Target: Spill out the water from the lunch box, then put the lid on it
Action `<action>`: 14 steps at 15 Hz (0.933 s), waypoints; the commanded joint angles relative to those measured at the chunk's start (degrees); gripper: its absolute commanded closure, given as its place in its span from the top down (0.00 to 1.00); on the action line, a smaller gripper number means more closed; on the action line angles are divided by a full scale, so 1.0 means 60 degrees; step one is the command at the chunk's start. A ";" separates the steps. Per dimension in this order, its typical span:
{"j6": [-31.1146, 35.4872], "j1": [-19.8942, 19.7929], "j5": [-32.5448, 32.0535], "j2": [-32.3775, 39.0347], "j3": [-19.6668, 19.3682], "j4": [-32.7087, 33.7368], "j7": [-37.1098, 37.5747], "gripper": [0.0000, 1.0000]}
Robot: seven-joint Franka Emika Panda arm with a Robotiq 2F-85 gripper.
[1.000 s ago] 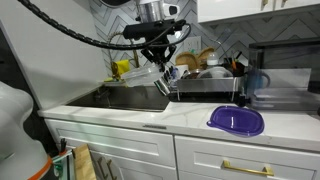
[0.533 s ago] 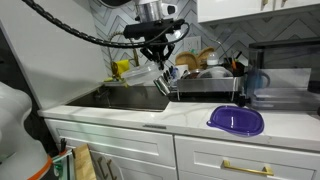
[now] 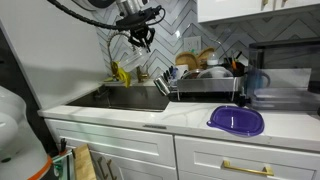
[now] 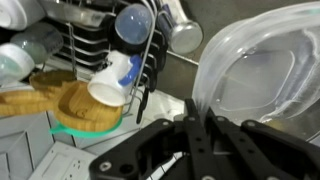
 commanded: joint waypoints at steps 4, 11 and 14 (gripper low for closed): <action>0.3148 0.1487 -0.0052 -0.0492 0.0214 -0.0872 -0.0565 0.02; 0.3195 0.1692 -0.0356 -0.0261 0.0114 -0.0666 -0.0567 0.02; 0.4459 0.2448 -0.0105 -0.0298 -0.0164 -0.0893 -0.1617 0.02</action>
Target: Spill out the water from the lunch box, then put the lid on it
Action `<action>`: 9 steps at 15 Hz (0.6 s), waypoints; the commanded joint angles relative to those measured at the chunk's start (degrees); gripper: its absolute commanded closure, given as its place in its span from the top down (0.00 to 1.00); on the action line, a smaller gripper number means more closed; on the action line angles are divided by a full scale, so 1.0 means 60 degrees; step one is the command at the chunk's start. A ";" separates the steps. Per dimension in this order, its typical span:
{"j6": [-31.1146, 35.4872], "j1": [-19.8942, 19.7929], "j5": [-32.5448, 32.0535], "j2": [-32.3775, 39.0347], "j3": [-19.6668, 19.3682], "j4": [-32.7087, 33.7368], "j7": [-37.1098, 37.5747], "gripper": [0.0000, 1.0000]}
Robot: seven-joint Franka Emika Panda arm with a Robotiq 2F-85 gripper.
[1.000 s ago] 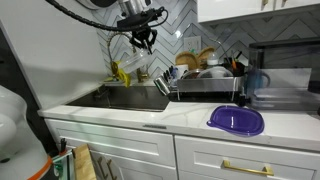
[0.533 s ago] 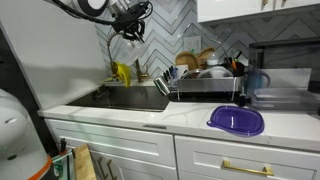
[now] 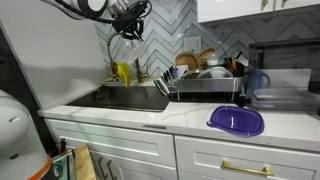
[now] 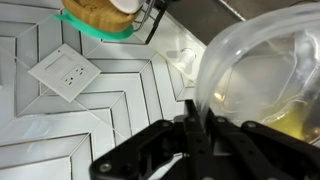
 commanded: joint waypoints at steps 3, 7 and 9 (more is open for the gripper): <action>0.2626 0.1687 0.0067 -0.0214 -0.0785 -0.0685 -0.1740 0.02; 0.4473 0.2946 0.0279 -0.0294 -0.1520 -0.1000 -0.2671 0.02; 0.5272 0.3609 0.0255 -0.0303 -0.1962 -0.1098 -0.2933 0.02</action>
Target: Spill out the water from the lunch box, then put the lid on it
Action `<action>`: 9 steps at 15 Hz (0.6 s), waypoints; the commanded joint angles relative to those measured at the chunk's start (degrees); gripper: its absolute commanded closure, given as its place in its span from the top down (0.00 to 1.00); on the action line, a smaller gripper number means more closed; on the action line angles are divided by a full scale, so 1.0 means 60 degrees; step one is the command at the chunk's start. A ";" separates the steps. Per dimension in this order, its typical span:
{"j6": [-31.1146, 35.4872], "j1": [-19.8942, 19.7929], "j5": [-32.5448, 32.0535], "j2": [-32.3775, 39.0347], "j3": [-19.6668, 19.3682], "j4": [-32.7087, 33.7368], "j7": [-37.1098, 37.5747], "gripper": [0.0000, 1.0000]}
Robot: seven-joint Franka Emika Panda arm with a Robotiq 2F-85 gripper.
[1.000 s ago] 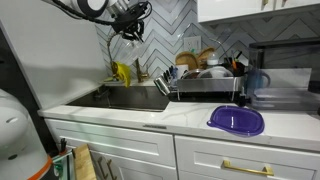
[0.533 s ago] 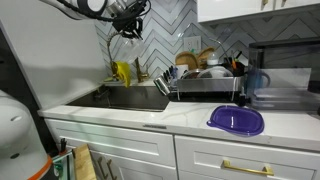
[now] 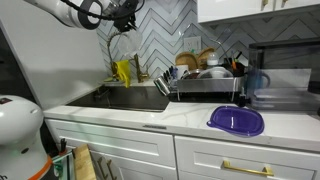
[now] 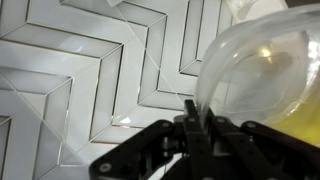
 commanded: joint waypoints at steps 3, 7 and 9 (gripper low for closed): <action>0.1785 0.1971 -0.0035 -0.0351 -0.1356 -0.0473 -0.0872 0.02; 0.2446 0.3002 -0.0282 -0.0432 -0.2127 -0.0519 -0.1083 0.02; 0.2708 0.3278 -0.0369 -0.0435 -0.2378 -0.0521 -0.1218 0.02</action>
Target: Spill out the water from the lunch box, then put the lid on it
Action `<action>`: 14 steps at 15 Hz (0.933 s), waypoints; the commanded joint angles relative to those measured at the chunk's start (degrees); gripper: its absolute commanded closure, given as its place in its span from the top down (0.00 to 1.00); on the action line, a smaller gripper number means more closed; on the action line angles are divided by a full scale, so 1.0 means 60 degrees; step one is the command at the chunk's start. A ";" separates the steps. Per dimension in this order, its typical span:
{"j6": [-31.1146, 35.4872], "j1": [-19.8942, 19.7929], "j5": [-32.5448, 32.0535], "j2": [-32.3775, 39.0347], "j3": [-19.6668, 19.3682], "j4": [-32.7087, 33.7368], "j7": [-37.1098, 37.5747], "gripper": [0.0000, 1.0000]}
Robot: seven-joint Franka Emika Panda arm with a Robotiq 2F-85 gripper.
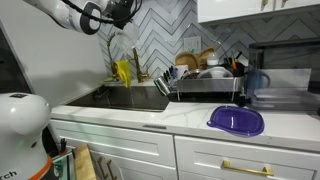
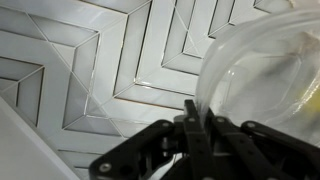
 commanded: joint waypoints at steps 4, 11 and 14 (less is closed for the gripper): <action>0.1043 0.1040 -0.0451 -0.0310 -0.0918 -0.0255 -0.0498 0.02; 0.1842 0.1521 -0.0772 -0.0300 -0.1372 -0.0242 -0.0490 0.02; 0.2199 0.1755 -0.1053 -0.0290 -0.1572 -0.0223 -0.0557 0.02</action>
